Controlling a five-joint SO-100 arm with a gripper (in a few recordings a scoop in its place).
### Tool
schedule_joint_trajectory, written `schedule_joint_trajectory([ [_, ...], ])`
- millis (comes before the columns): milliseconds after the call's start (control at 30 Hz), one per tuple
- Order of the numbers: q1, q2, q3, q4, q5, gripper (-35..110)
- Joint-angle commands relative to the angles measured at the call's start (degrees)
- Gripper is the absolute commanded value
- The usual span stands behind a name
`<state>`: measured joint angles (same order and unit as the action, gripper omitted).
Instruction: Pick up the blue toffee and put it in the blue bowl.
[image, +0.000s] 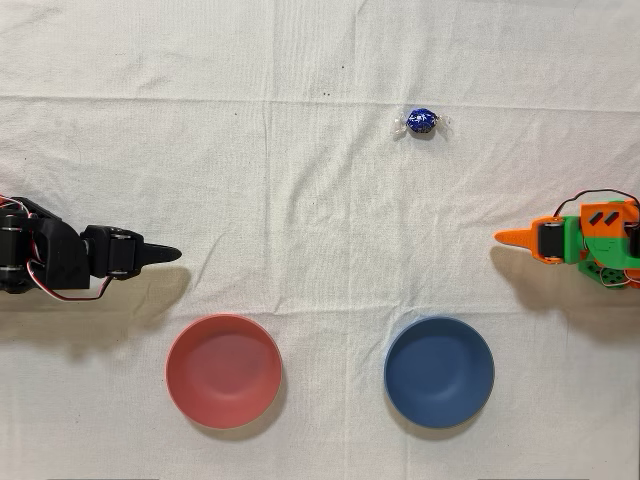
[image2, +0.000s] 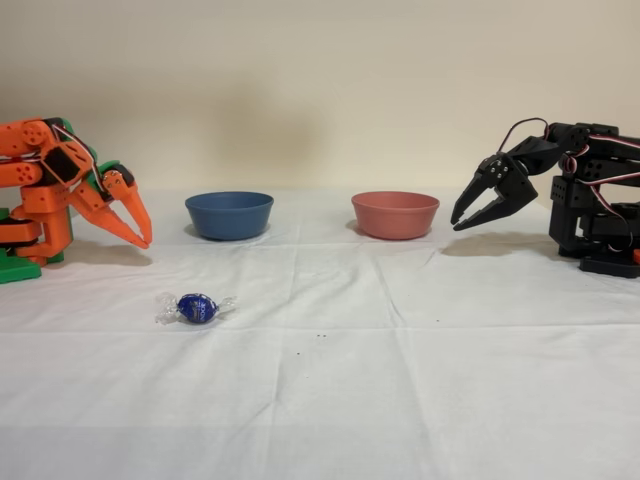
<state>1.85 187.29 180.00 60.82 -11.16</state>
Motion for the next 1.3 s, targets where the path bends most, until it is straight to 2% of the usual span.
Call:
schedule_joint_trajectory([
  [0, 1.05, -0.18, -0.88, 1.14, -0.62, 0],
  [533, 1.05, -0.18, -0.88, 1.14, -0.62, 0],
  [733, 8.0, -0.18, -0.88, 0.7, 2.81, 1],
  [900, 8.26, -0.44, -0.88, 0.35, 2.72, 5],
  [967, 8.35, -2.02, -0.97, -2.11, 1.67, 0],
  [1067, 9.32, -6.42, -4.92, -5.98, 3.34, 0],
  [1267, 9.67, -20.92, -22.76, -6.94, 1.23, 0],
])
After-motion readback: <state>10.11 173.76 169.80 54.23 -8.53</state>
